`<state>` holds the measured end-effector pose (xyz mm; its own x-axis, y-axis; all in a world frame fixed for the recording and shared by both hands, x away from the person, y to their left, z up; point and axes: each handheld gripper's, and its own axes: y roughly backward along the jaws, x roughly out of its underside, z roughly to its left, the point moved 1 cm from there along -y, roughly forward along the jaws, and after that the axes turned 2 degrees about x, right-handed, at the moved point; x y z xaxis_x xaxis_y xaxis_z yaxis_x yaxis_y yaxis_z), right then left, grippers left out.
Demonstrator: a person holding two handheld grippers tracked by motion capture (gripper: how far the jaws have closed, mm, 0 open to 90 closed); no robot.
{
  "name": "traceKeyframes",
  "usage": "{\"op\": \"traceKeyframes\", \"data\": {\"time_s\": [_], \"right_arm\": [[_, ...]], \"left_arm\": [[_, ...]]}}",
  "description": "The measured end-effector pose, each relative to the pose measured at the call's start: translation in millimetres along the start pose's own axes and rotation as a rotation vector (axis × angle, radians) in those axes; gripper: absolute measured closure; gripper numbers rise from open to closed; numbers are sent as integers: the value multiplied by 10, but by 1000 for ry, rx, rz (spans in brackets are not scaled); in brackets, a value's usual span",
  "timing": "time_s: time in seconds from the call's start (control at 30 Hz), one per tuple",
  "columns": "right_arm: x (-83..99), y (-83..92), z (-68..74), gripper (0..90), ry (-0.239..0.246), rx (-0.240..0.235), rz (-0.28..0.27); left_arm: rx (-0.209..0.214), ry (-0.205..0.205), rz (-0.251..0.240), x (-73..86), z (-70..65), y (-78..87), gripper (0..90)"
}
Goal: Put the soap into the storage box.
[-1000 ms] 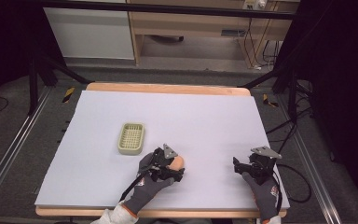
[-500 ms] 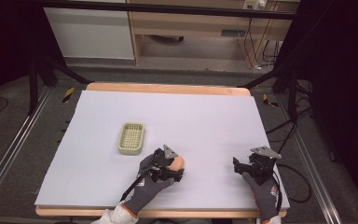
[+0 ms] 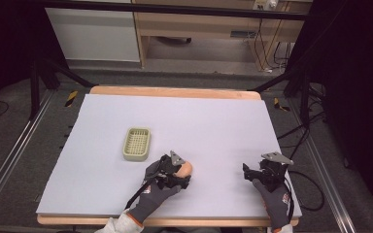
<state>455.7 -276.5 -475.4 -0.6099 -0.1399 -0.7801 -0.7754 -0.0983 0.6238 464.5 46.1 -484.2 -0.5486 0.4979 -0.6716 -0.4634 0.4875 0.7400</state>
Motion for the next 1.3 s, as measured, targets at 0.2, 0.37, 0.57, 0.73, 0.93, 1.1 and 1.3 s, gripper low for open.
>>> {"op": "traceKeyframes", "data": {"time_s": [0.2, 0.37, 0.57, 0.73, 0.93, 1.1, 1.3], "right_arm": [[2, -5, 4, 77, 1, 2, 6], [2, 7, 4, 76, 1, 1, 0], [-3, 7, 2, 76, -2, 0, -5], [-3, 11, -2, 76, -1, -2, -5], [-4, 10, -2, 76, 4, -1, -7], [-4, 9, -1, 76, 0, -2, -5], [-2, 8, 0, 75, 6, -4, -6]], "left_arm": [[-9, -3, -2, 2, -2, 1, 305], [-9, -3, -2, 3, 0, 5, 311], [26, 16, -9, -6, 39, 30, 313], [43, 5, -11, -21, 9, 76, 314], [54, -1, -29, -47, -2, 152, 315], [57, 1, -40, -60, 11, 213, 316], [58, 6, -61, -84, 40, 313, 316]]}}
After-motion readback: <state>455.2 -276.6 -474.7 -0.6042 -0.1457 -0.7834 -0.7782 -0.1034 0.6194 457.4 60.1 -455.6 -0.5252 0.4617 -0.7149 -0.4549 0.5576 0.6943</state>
